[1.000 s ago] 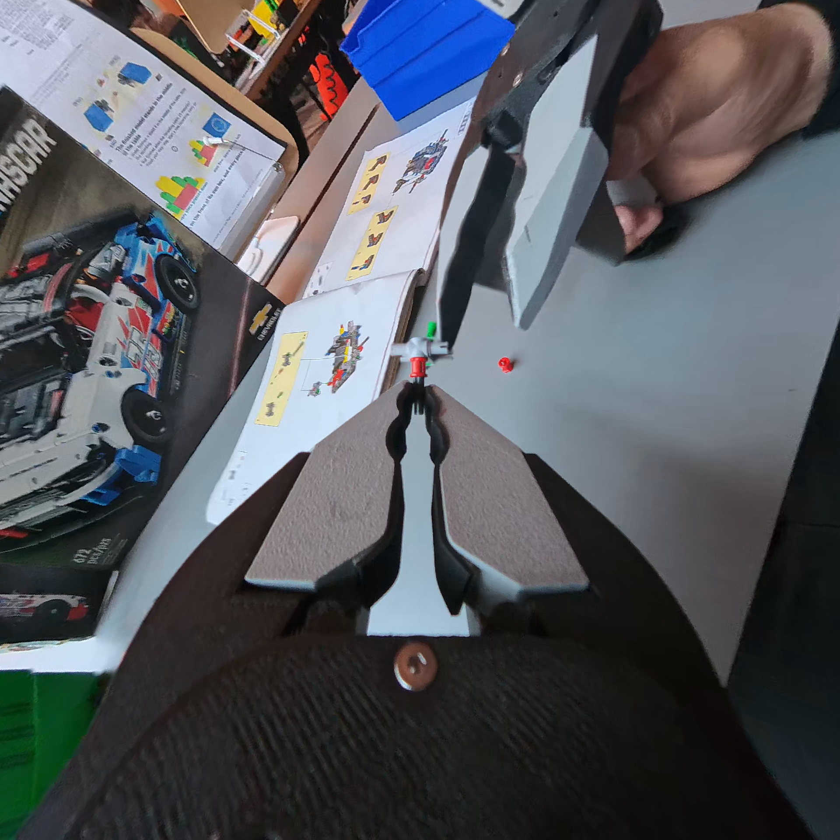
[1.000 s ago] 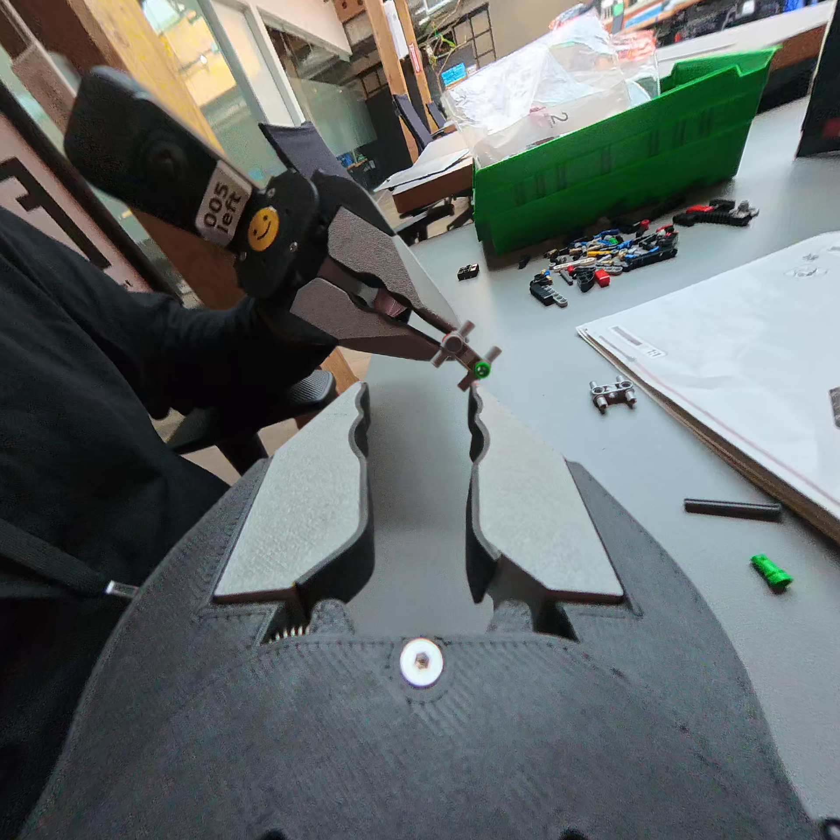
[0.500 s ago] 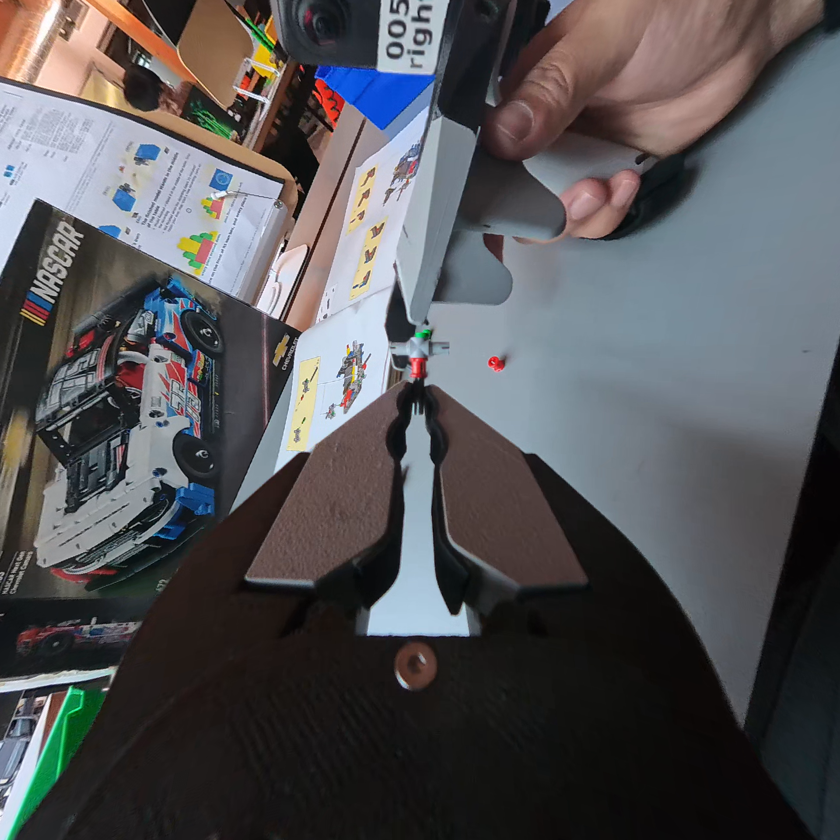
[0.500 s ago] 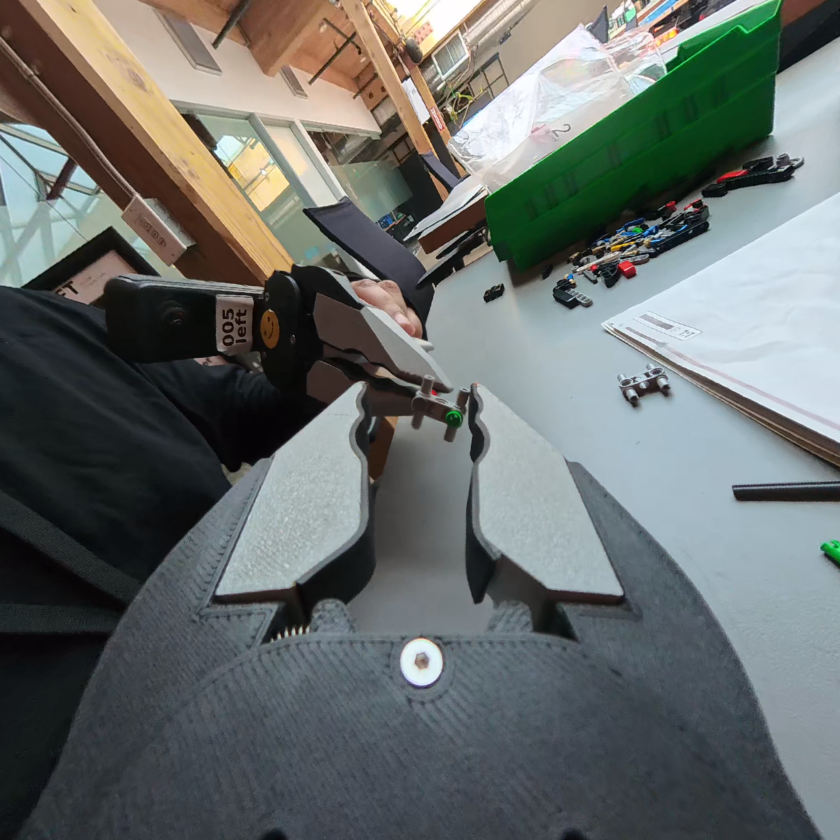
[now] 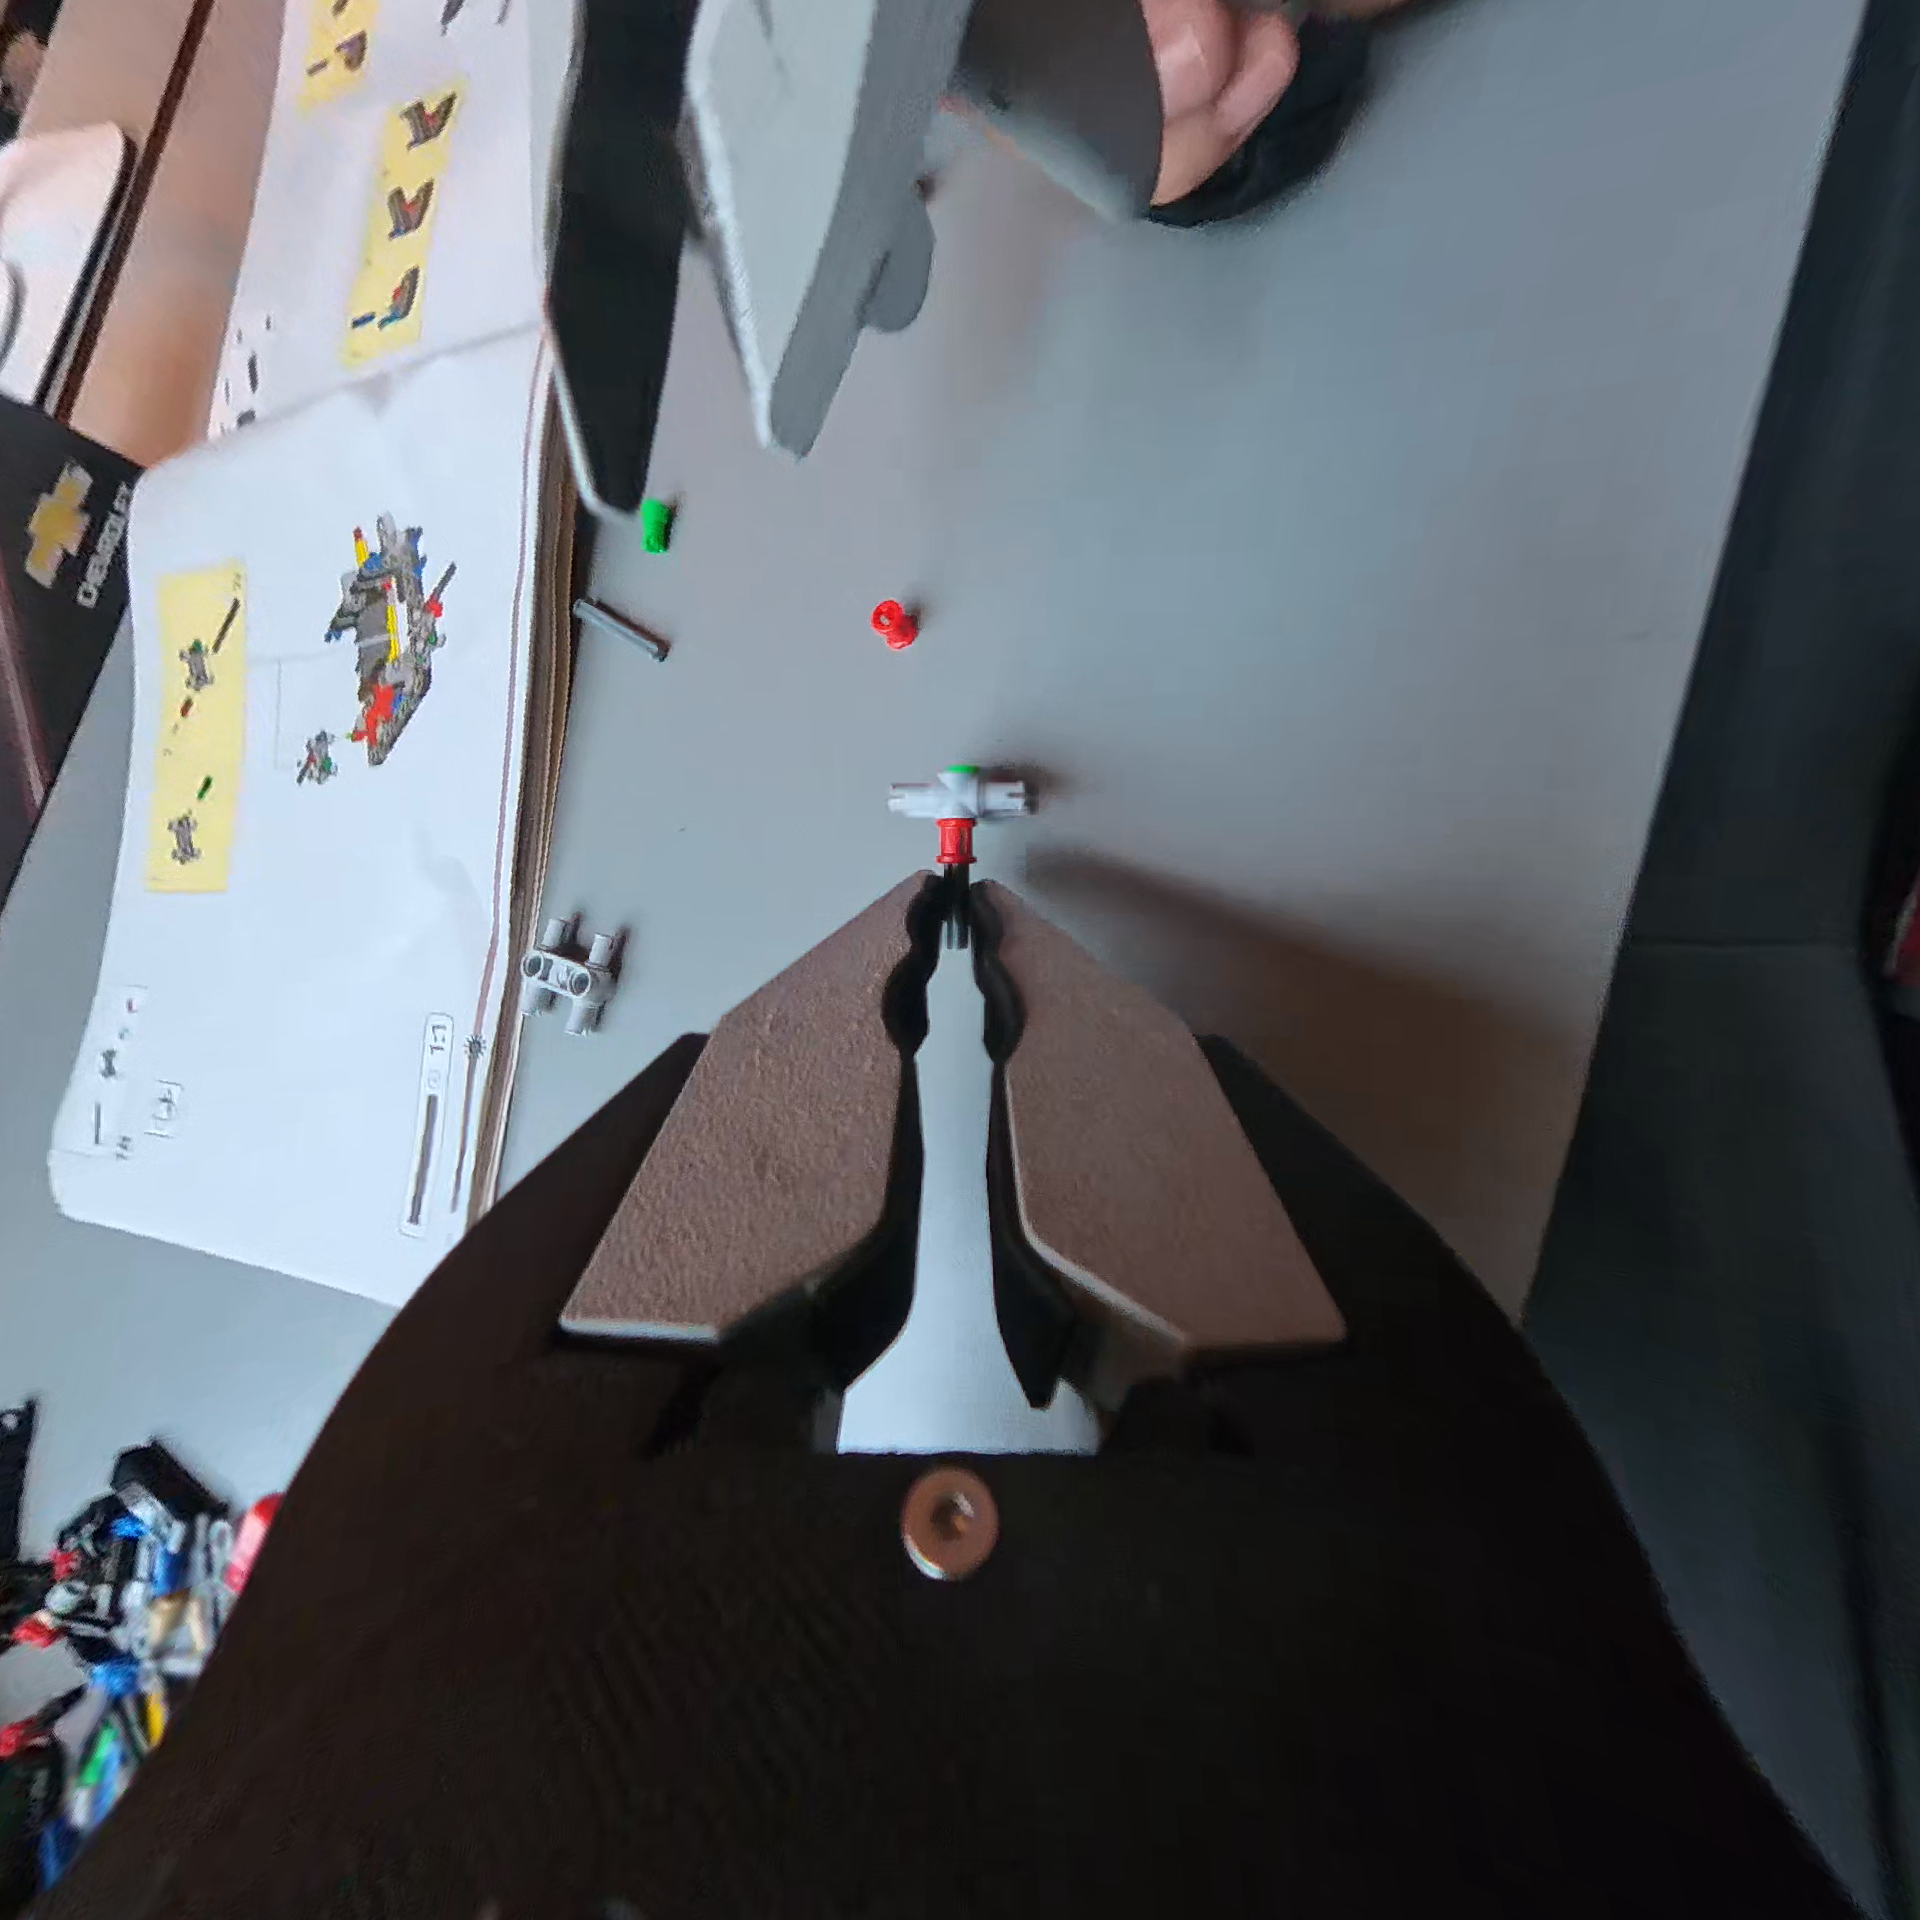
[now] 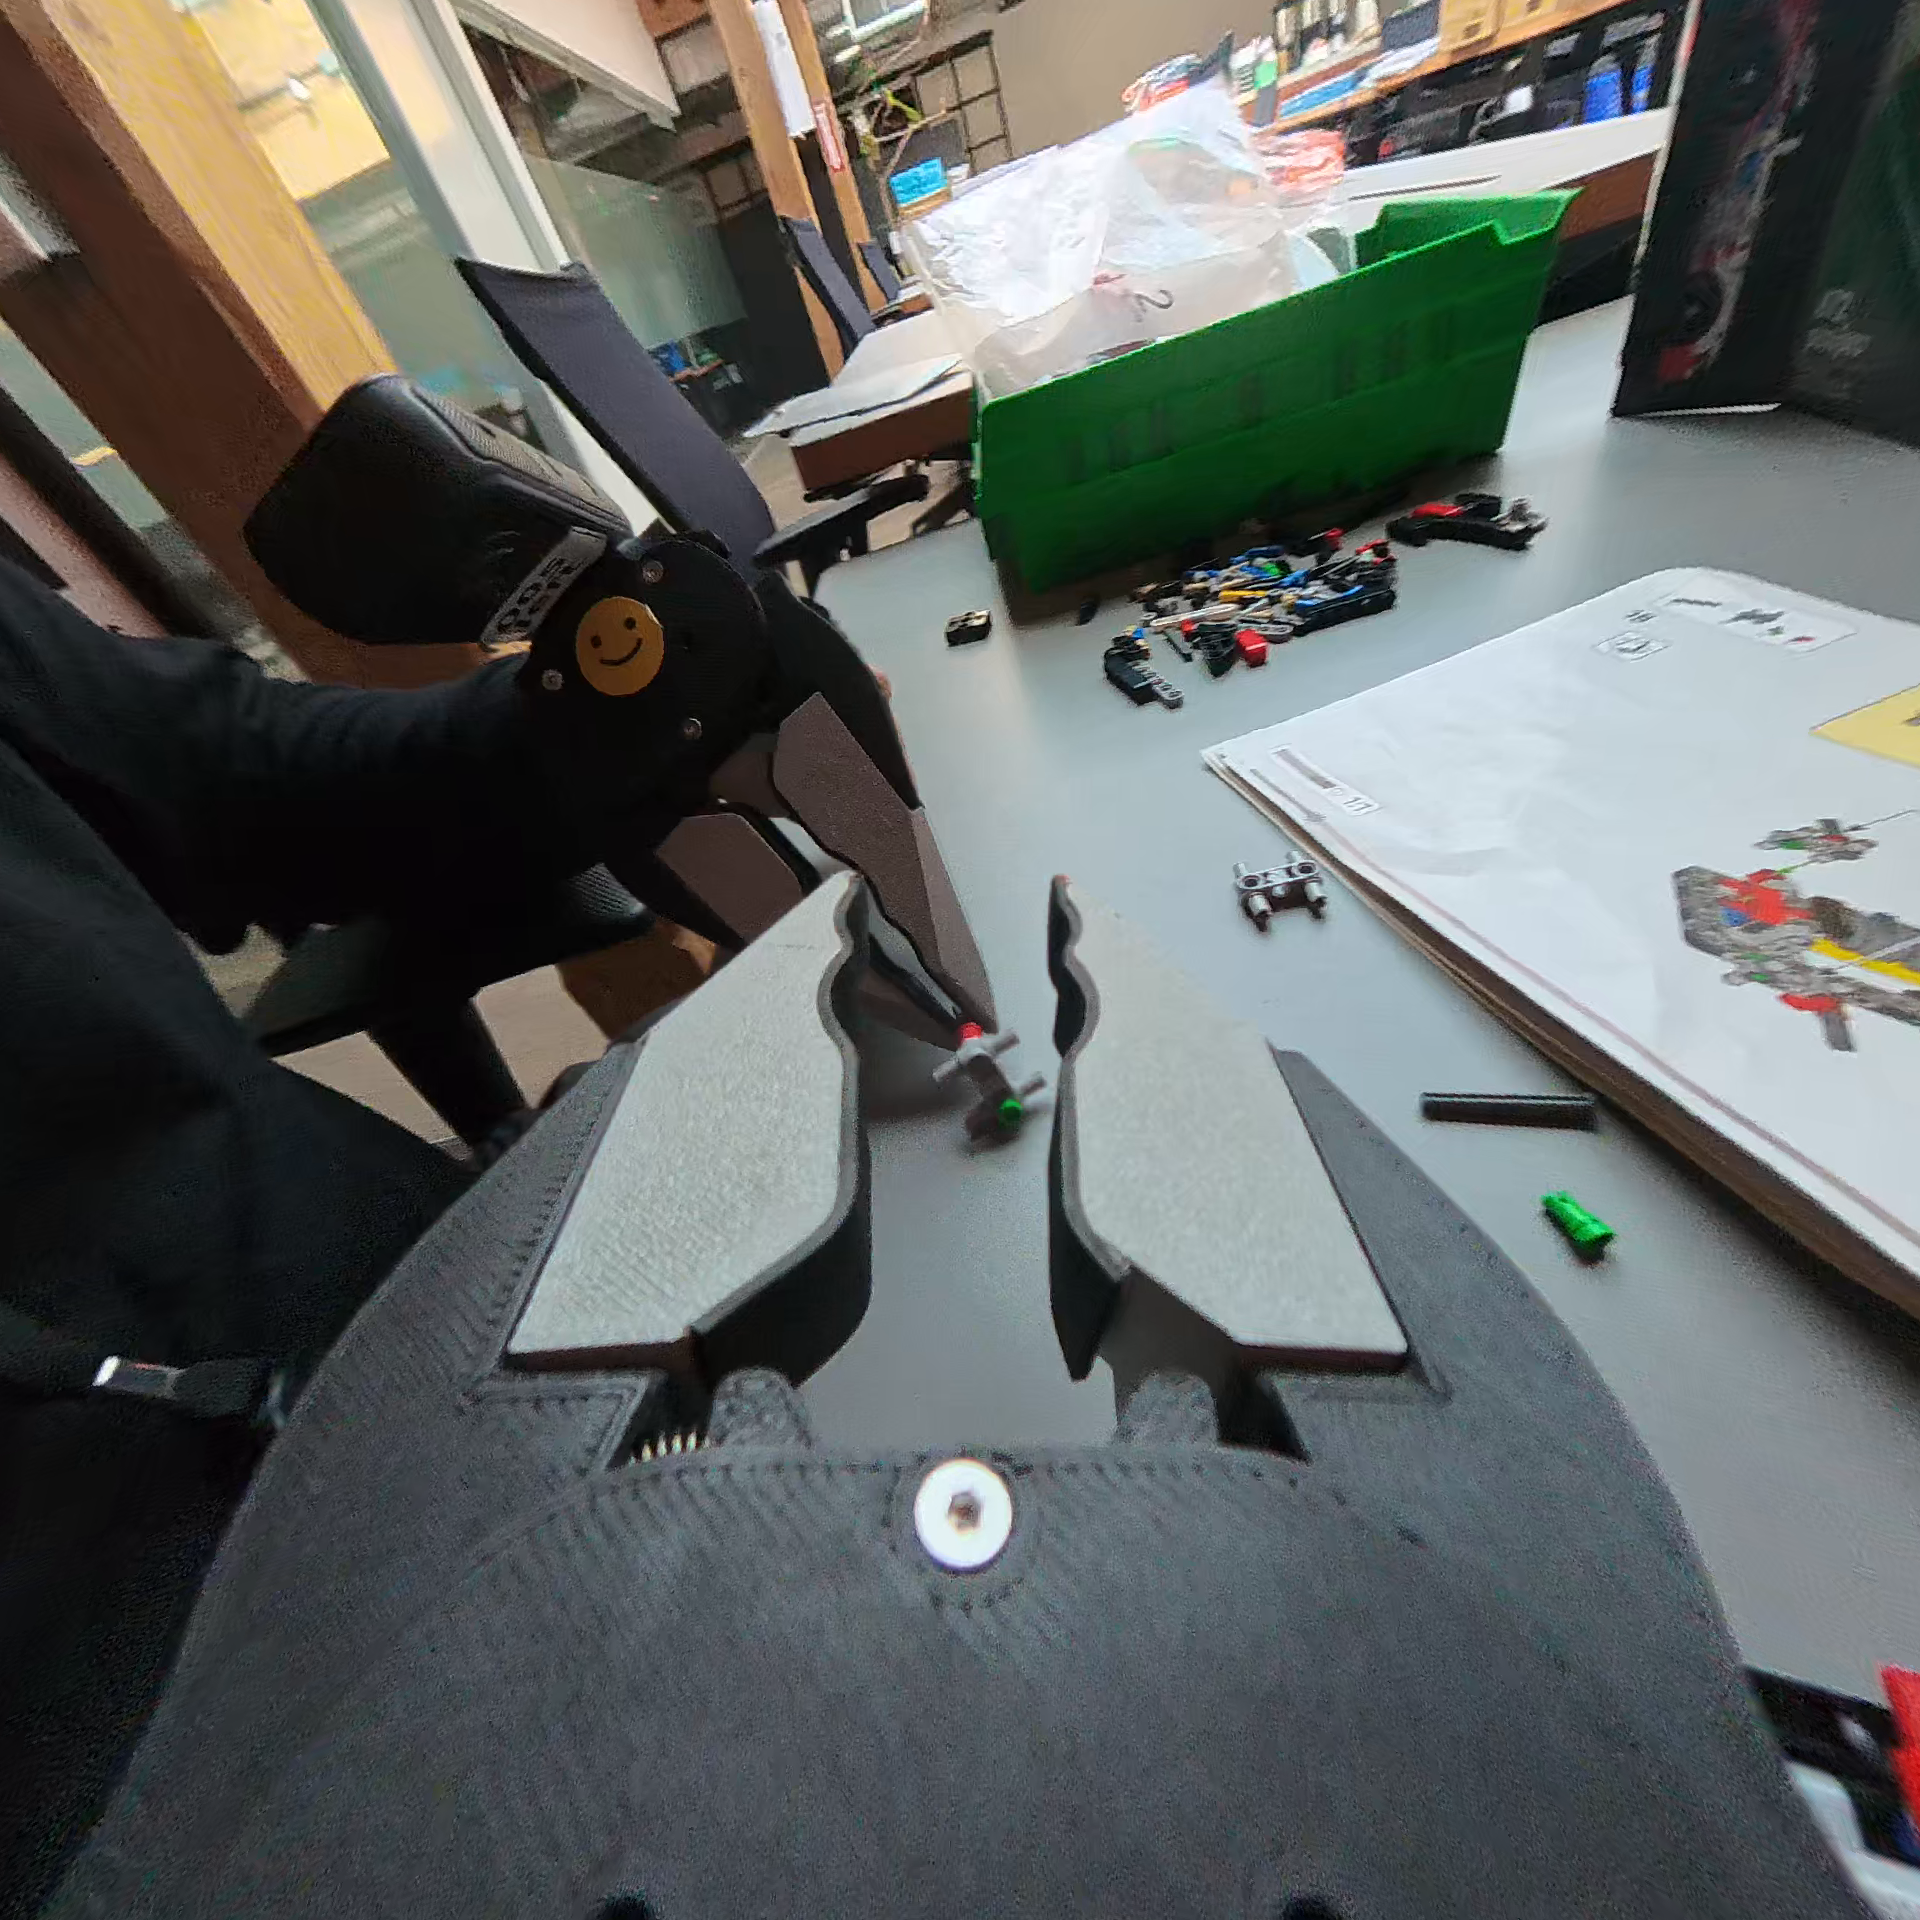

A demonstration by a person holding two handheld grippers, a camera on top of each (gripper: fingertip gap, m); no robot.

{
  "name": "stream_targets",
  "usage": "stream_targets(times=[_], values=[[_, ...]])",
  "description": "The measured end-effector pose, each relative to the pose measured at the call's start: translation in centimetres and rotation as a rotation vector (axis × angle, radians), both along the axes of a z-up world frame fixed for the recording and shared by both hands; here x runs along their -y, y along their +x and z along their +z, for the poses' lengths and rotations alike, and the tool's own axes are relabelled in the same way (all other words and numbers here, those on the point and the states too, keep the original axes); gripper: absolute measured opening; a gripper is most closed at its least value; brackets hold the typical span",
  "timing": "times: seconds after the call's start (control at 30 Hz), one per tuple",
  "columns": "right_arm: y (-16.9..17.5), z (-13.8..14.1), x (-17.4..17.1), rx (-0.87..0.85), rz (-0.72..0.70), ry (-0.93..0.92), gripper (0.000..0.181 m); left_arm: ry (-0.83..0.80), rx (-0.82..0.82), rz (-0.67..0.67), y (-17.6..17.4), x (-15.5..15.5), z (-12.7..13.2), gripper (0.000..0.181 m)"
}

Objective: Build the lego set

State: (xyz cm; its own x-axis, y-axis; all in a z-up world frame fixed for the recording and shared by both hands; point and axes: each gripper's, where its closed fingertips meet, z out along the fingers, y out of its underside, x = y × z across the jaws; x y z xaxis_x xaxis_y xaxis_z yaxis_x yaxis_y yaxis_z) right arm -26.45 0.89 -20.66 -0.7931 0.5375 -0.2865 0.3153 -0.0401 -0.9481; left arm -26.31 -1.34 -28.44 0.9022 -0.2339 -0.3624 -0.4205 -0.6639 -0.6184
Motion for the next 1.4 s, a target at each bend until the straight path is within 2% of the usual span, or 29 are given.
stream_targets(times=[0.13, 0.3, 0.37, 0.47, 0.53, 0.63, 0.7, 0.87, 0.93, 1.13, 1.3, 1.4], values=[[-0.5, 0.2, -1.2, -0.106, -0.1, 0.094, 0.027, 0.034, 0.111, 0.03, 0.6, -0.4, -0.4, 0.017], [-0.8, 1.2, -2.7, -0.16, -0.188, 0.086, 0.027, 0.092, 0.223, 0.042, 0.3, 0.2, 0.9, 0.035], [-0.9, 1.8, -3.3, -0.171, -0.21, 0.057, 0.026, 0.112, 0.2, 0.082, -1.7, 0.9, 1.7, 0.032], [-1.1, 2.2, -4.0, -0.179, -0.237, 0.036, 0.024, 0.145, 0.185, 0.155, -5.7, 1.4, 2.6, 0.019], [-1.1, 2.5, -4.4, -0.196, -0.26, 0.039, 0.024, 0.111, 0.194, 0.181, -7.8, 1.3, 2.0, 0.019], [-1.2, 2.7, -5.0, -0.22, -0.288, 0.047, 0.023, 0.057, 0.167, 0.129, -9.4, 0.7, 0.8, 0.009], [-1.3, 2.7, -5.3, -0.216, -0.298, 0.042, 0.022, 0.015, 0.17, 0.111, -10.2, 0.5, -0.2, 0.009], [-1.6, 2.9, -6.0, -0.212, -0.309, 0.027, 0.022, -0.017, 0.294, 0.006, -9.1, -0.4, -0.7, 0.017], [-1.6, 3.2, -6.6, -0.227, -0.33, 0.028, 0.021, -0.023, 0.315, -0.017, -8.7, -0.5, -0.8, 0.003], [-2.0, 3.3, -7.8, -0.215, -0.364, -0.004, 0.02, -0.03, 0.336, -0.065, -6.8, 0.0, -0.8, 0.002], [-1.8, 3.1, -7.2, -0.22, -0.347, 0.014, 0.02, -0.052, 0.353, -0.154, -3.2, 1.0, -0.8, 0.002], [-1.8, 3.0, -6.6, -0.224, -0.33, 0.032, 0.02, -0.039, 0.301, -0.192, -3.1, 1.1, -0.8, 0.003]])
